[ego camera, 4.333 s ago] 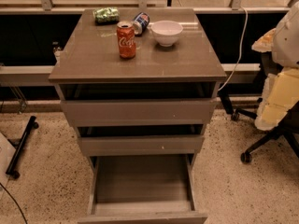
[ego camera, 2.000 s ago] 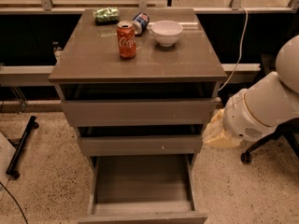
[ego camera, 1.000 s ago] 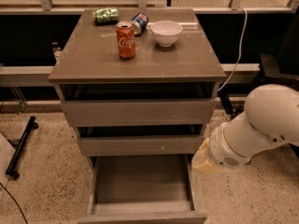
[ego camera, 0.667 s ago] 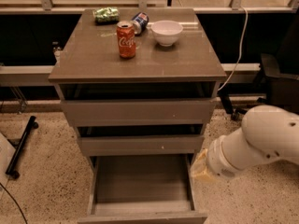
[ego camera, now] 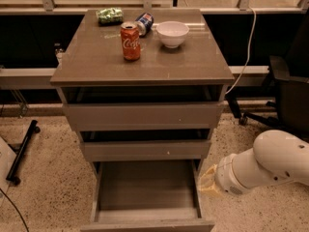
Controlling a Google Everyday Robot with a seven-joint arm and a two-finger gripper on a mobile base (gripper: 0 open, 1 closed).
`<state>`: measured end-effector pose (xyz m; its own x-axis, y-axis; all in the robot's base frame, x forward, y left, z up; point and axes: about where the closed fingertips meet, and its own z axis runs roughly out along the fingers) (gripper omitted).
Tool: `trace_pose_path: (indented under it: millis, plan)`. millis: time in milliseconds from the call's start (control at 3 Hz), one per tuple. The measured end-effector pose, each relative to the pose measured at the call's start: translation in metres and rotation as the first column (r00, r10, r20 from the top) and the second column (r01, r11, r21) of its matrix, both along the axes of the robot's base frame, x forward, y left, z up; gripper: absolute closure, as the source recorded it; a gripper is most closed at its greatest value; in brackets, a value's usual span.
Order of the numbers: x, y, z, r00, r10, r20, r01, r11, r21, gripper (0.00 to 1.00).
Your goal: Close bottom drawer
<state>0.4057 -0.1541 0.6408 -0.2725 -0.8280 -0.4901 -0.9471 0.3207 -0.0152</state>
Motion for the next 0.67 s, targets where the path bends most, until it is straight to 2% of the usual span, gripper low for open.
trace_pose_path:
  millis: [333,667]
  plan:
    - [-0.001,0.002,-0.016,0.9992,-0.023,-0.034,0.023,1.0,0.0,1.0]
    - [-0.002,0.004,-0.054,0.9953,-0.059,-0.077,0.061,0.998,0.025,1.0]
